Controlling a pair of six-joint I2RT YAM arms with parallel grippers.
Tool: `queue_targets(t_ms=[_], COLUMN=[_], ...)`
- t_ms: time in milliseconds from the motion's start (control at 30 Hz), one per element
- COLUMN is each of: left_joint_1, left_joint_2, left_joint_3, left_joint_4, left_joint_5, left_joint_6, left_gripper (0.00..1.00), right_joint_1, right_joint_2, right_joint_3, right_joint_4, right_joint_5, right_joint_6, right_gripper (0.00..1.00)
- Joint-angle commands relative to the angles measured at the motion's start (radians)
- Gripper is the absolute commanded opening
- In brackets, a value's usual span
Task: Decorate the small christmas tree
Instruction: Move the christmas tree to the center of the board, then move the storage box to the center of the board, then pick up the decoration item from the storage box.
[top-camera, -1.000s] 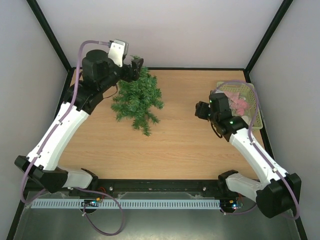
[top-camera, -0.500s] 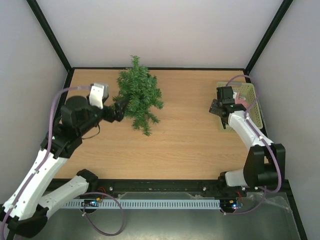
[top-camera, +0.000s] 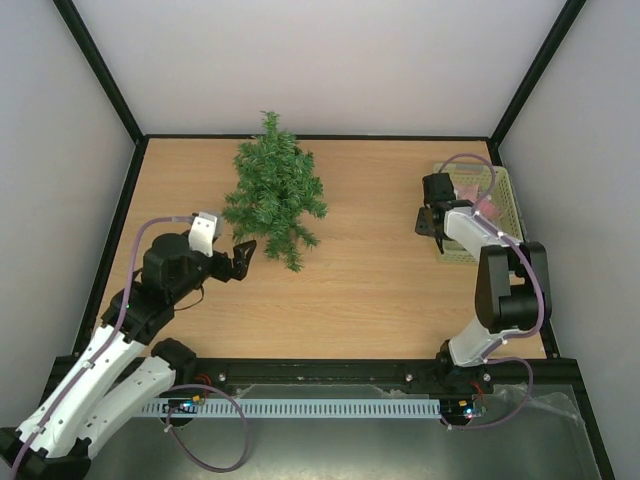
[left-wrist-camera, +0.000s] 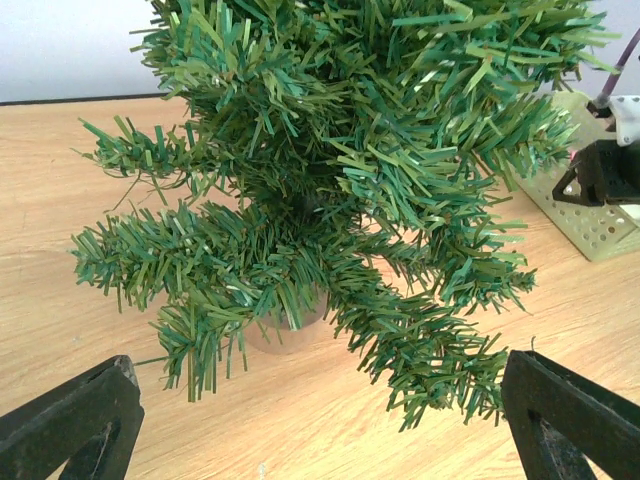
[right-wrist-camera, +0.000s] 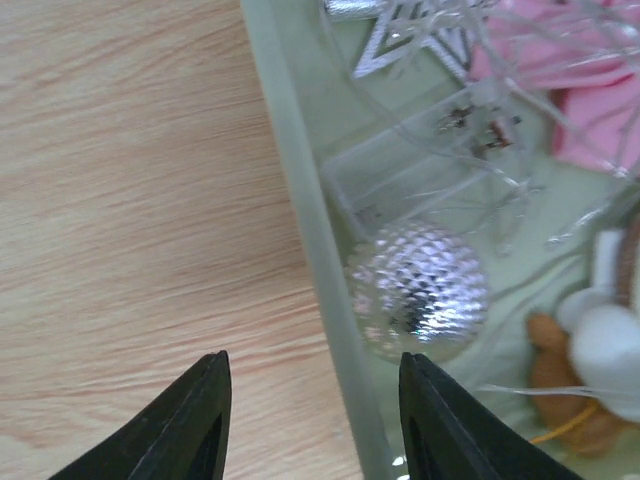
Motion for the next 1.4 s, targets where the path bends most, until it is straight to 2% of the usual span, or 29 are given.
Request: queue_targets(t_ms=[0, 100, 267, 600, 767, 833, 933, 1100, 1267, 1367], left_joint_1=[0.002, 0.002, 0.002, 0.001, 0.002, 0.002, 0.002, 0.002, 0.002, 0.001], left_joint_2=[-0.004, -0.012, -0.027, -0.02, -0.022, -0.021, -0.021, -0.023, -0.031, -0.032], left_joint_3=[-0.001, -0.001, -0.007, -0.006, -0.004, -0.006, -0.003, -0.001, -0.006, -0.007], left_joint_4=[0.061, 0.059, 0.059, 0.056, 0.052, 0.051, 0.05, 0.047, 0.053, 0.054], left_joint_5=[-0.008, -0.028, -0.041, -0.047, -0.052, -0.053, -0.054, -0.052, -0.049, -0.047], left_joint_6=[0.017, 0.022, 0.023, 0.025, 0.026, 0.025, 0.025, 0.024, 0.024, 0.025], left_gripper=[0.99, 0.99, 0.99, 0.99, 0.99, 0.99, 0.99, 0.99, 0.99, 0.99], right_joint_1=[-0.003, 0.023, 0.113, 0.342, 0.376, 0.378, 0.378, 0.374, 0.312, 0.255], right_joint_2=[0.021, 0.025, 0.03, 0.084, 0.109, 0.105, 0.094, 0.032, 0.038, 0.074], right_joint_3=[0.042, 0.034, 0.03, 0.067, 0.11, 0.124, 0.162, 0.259, 0.323, 0.344], right_joint_4=[0.029, 0.032, 0.013, 0.047, 0.036, 0.035, 0.007, -0.08, -0.093, -0.062], right_joint_5=[-0.172, -0.236, -0.212, -0.186, -0.176, -0.172, -0.173, -0.052, 0.061, 0.067], right_joint_6=[-0.026, -0.015, -0.004, 0.059, 0.126, 0.16, 0.175, 0.072, -0.051, -0.089], right_gripper=[0.39, 0.31, 0.19, 0.13, 0.11, 0.13, 0.26, 0.44, 0.45, 0.45])
